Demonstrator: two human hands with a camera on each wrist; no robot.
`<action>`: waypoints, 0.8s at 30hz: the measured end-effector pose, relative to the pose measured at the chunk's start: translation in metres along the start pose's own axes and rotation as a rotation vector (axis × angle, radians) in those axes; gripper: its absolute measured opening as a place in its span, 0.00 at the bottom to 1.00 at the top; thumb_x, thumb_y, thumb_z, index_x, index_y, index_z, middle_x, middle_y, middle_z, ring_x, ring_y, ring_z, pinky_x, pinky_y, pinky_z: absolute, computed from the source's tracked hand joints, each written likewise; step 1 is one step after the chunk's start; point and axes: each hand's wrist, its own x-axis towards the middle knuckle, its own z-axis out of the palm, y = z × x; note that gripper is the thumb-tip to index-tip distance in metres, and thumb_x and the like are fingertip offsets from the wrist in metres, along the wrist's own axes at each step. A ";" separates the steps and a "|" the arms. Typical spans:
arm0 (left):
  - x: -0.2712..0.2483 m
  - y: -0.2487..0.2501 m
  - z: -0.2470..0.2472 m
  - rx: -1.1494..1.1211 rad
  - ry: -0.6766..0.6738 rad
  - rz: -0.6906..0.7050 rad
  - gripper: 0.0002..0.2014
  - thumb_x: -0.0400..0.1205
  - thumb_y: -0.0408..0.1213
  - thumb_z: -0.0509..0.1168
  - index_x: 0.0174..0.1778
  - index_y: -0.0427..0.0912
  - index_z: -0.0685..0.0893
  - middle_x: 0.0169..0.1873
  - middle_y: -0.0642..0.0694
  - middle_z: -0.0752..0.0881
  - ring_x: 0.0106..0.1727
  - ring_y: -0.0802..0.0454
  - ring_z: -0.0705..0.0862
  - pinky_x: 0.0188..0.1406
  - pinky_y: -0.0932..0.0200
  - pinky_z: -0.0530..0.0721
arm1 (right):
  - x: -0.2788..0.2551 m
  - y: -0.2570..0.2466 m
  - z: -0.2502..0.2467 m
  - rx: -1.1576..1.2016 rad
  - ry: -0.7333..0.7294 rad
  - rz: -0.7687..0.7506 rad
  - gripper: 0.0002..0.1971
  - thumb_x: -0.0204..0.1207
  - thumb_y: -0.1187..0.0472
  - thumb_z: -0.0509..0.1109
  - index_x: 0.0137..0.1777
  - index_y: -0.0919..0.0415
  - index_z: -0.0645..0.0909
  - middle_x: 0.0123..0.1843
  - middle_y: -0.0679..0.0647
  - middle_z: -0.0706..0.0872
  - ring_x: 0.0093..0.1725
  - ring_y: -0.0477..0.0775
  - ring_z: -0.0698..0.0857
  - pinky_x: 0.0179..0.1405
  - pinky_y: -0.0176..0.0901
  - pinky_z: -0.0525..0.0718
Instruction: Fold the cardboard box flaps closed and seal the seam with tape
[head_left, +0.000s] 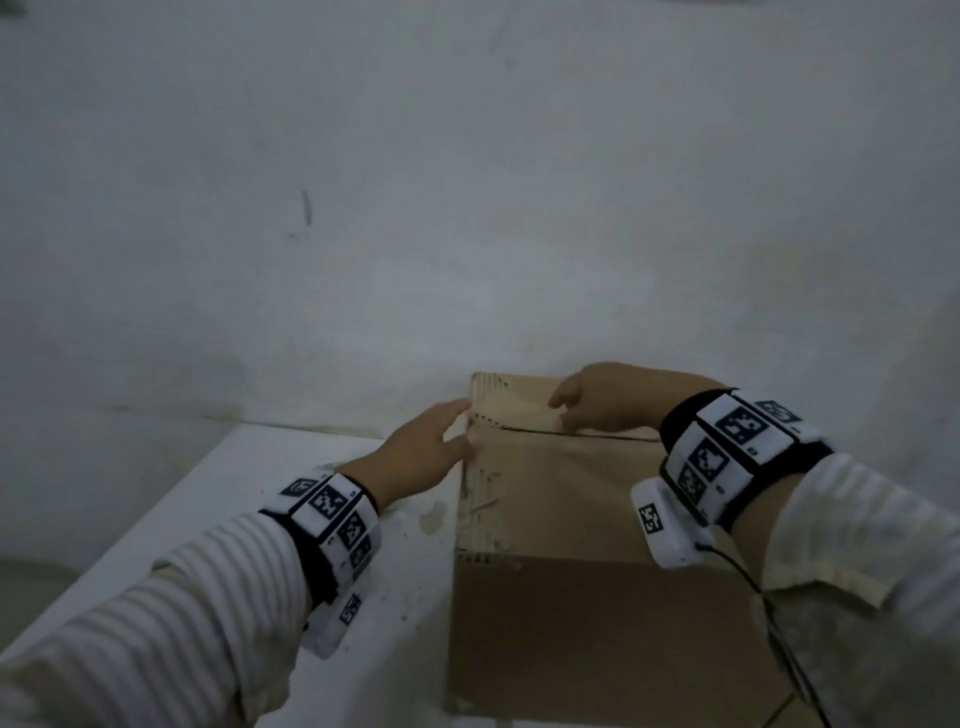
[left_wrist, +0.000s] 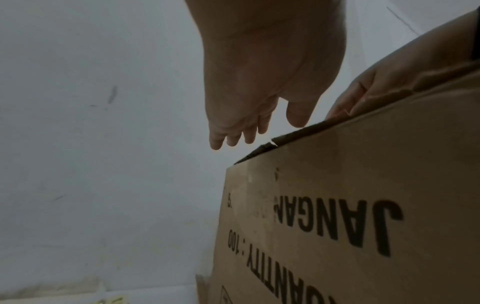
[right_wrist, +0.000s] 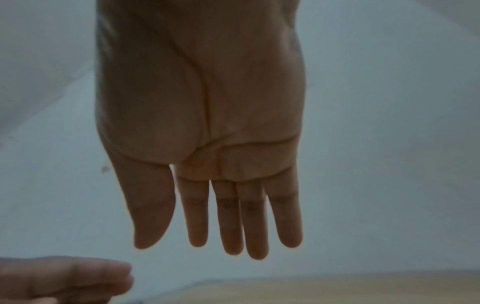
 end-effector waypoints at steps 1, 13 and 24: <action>-0.004 -0.002 -0.006 -0.039 0.029 -0.021 0.28 0.87 0.49 0.55 0.83 0.51 0.58 0.83 0.51 0.59 0.83 0.51 0.60 0.78 0.55 0.62 | 0.004 -0.012 -0.006 0.008 0.043 -0.032 0.24 0.84 0.50 0.60 0.78 0.57 0.69 0.79 0.55 0.71 0.77 0.57 0.70 0.73 0.48 0.68; -0.043 -0.083 -0.041 -0.349 0.429 -0.364 0.22 0.84 0.38 0.61 0.75 0.42 0.72 0.74 0.43 0.75 0.58 0.48 0.79 0.44 0.63 0.77 | 0.076 -0.171 -0.023 0.223 0.412 -0.290 0.15 0.80 0.60 0.61 0.58 0.64 0.85 0.60 0.58 0.87 0.57 0.58 0.84 0.44 0.38 0.75; -0.039 -0.235 -0.046 -0.319 0.322 -0.648 0.22 0.84 0.38 0.60 0.75 0.39 0.71 0.72 0.38 0.76 0.71 0.41 0.76 0.72 0.50 0.74 | 0.192 -0.276 0.087 0.189 0.025 -0.218 0.12 0.78 0.65 0.60 0.53 0.68 0.83 0.59 0.64 0.86 0.59 0.63 0.85 0.42 0.41 0.72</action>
